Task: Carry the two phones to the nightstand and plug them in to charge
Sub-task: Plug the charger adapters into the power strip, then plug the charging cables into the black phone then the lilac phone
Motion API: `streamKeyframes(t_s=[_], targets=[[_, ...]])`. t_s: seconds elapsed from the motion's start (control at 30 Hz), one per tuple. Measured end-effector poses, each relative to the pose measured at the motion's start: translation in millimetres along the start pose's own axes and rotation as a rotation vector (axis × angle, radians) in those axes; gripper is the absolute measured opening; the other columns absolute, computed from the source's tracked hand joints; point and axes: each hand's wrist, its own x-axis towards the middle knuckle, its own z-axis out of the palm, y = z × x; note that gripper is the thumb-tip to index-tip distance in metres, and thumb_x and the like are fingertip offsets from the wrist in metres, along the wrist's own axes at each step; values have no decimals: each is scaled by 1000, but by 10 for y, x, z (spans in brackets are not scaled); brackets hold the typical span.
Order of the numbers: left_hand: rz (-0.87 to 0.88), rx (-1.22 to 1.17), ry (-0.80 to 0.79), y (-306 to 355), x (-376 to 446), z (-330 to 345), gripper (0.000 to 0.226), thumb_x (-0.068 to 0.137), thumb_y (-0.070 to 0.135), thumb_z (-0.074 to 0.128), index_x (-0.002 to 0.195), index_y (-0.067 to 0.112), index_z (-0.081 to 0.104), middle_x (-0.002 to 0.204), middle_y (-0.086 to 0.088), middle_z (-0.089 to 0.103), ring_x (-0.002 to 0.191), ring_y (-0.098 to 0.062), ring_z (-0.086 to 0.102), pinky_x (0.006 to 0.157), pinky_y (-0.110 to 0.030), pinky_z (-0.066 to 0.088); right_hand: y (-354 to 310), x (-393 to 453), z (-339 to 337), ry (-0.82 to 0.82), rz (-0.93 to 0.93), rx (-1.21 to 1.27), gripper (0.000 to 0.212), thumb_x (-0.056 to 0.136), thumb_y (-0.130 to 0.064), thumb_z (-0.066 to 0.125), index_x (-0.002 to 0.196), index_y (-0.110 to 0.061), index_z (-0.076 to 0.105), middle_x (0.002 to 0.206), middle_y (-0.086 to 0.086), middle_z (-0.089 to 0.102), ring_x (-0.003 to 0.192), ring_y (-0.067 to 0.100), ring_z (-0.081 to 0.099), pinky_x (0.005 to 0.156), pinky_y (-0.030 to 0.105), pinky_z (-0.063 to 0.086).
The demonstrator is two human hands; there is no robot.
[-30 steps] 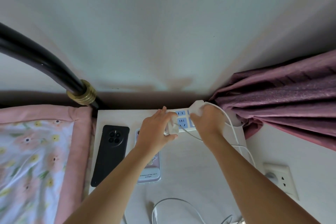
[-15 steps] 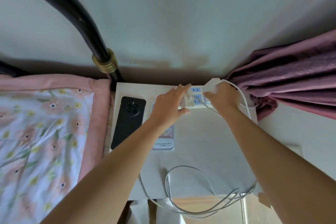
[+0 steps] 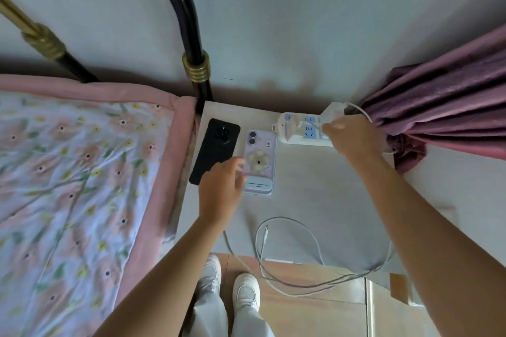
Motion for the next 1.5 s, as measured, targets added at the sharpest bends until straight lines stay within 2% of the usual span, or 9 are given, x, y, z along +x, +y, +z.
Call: streamKeyframes(t_s=[0.13, 0.23, 0.3, 0.63, 0.77, 0.9, 1.1, 1.23, 1.5], targets=[[-224, -5, 37, -147, -302, -26, 14, 81, 29, 69, 87, 22, 58, 80, 9, 64, 76, -15, 60, 56, -33, 47, -45, -200, -6, 66, -25, 209, 23, 83, -23, 50, 85, -8, 68, 75, 7, 56, 73, 23, 53, 59, 28, 41], [-305, 9, 19, -234, -447, 21, 27, 78, 39, 71, 93, 22, 57, 84, 7, 65, 78, -16, 61, 59, -36, 52, -190, -383, 66, 235, -103, 168, 26, 80, -22, 52, 90, -10, 73, 72, 11, 61, 75, 23, 59, 66, 29, 47], [-339, 13, 20, -290, -504, 43, 34, 77, 43, 70, 98, 20, 56, 88, 4, 65, 79, -17, 61, 61, -36, 52, -308, -521, 109, 263, -130, 198, 24, 82, -22, 55, 94, -18, 75, 91, 8, 74, 91, 25, 67, 77, 32, 53], [-317, 1, -1, -316, -497, 56, 20, 86, 36, 61, 91, 17, 63, 91, 0, 67, 79, -17, 63, 61, -29, 46, -704, -816, 753, -211, -190, 114, 18, 83, -18, 57, 86, -14, 74, 88, 4, 71, 84, 22, 65, 65, 25, 46], [-288, -14, 34, -367, -528, 62, 17, 90, 31, 56, 92, 16, 65, 89, 1, 68, 80, -17, 62, 60, -28, 45, -845, -798, 1034, -280, -211, 156, 22, 88, -20, 58, 106, -18, 70, 110, 3, 71, 96, 19, 66, 84, 29, 53], [-304, -108, 42, -446, -559, 52, 17, 90, 30, 58, 93, 14, 64, 80, 1, 72, 73, -16, 67, 61, -34, 55, -1100, -763, 1281, -265, -294, 128, 53, 87, -30, 61, 136, -18, 43, 135, 6, 51, 113, 24, 56, 89, 34, 47], [-388, -215, 112, -549, -612, 26, 16, 82, 30, 69, 89, 16, 65, 74, 3, 72, 67, -15, 66, 57, -27, 44, -1548, -609, 1600, -296, -302, -98, 103, 79, -59, 64, 152, -21, 2, 157, 21, -1, 140, 45, 18, 104, 47, 38], [-427, -287, 142, -571, -629, -1, 17, 79, 26, 73, 92, 17, 68, 74, 3, 73, 66, -13, 64, 57, -25, 45, -1692, -620, 1708, -256, -275, -242, 106, 79, -60, 62, 152, -21, -3, 157, 21, -11, 140, 51, 7, 97, 44, 45], [-533, -349, 245, -558, -638, -46, 6, 77, 20, 73, 83, 21, 74, 69, 2, 73, 65, -16, 66, 54, -28, 49, -1641, -489, 1572, -298, -278, -217, 94, 78, -38, 71, 150, -36, 11, 159, 9, -4, 135, 44, 21, 73, 36, 46]])
